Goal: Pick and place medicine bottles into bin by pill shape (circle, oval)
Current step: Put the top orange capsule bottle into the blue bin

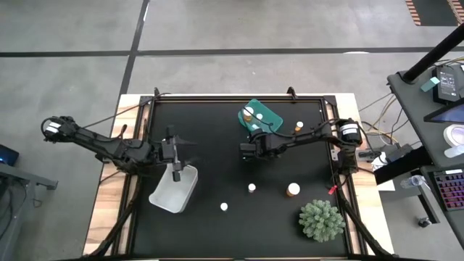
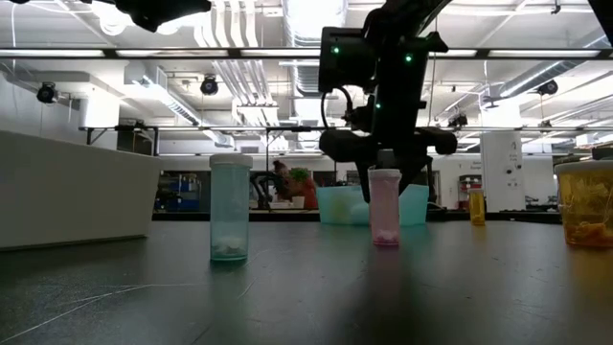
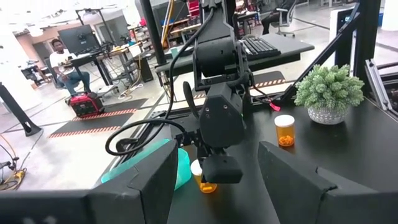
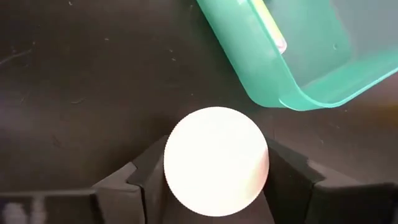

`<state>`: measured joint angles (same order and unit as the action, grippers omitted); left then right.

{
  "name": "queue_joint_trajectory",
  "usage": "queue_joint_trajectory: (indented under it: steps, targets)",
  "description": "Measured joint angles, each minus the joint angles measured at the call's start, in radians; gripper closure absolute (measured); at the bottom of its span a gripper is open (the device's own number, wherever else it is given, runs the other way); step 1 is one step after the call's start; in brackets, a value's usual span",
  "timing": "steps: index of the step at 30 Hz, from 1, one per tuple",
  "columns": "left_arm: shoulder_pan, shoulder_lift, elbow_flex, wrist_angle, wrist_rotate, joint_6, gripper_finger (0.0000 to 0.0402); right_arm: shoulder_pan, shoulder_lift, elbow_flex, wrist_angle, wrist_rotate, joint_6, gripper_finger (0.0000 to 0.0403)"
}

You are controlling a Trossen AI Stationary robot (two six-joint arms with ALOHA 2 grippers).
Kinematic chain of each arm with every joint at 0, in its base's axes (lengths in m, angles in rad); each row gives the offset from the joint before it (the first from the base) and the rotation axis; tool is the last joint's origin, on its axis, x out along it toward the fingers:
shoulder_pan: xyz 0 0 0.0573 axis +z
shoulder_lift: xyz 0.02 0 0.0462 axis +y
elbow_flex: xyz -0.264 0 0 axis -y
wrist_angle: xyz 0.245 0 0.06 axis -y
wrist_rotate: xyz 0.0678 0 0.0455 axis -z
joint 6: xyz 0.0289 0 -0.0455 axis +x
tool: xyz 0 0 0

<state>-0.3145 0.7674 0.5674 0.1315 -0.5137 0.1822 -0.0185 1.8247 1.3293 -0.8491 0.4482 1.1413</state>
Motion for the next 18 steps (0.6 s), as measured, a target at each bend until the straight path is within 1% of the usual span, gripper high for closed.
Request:
queue_joint_trajectory:
  steps: [3,8,13,18]
  targets:
    - [0.000,0.002,0.000,0.000,0.000,0.005,0.0195,0.001,-0.003,0.000,0.000,-0.008,-0.012,0.0207]
    - [0.000,0.004,0.000,0.009,0.000,0.007,0.0195,0.019,-0.016,0.023,-0.008,-0.050,-0.069,0.0186]
    - [0.000,0.006,0.000,0.026,0.000,0.007,0.0195,0.049,-0.058,0.082,-0.006,-0.060,-0.194,0.0194]
    - [0.000,0.012,0.000,0.052,0.000,0.008,0.0195,0.026,-0.131,0.119,-0.007,-0.032,-0.348,0.0202]
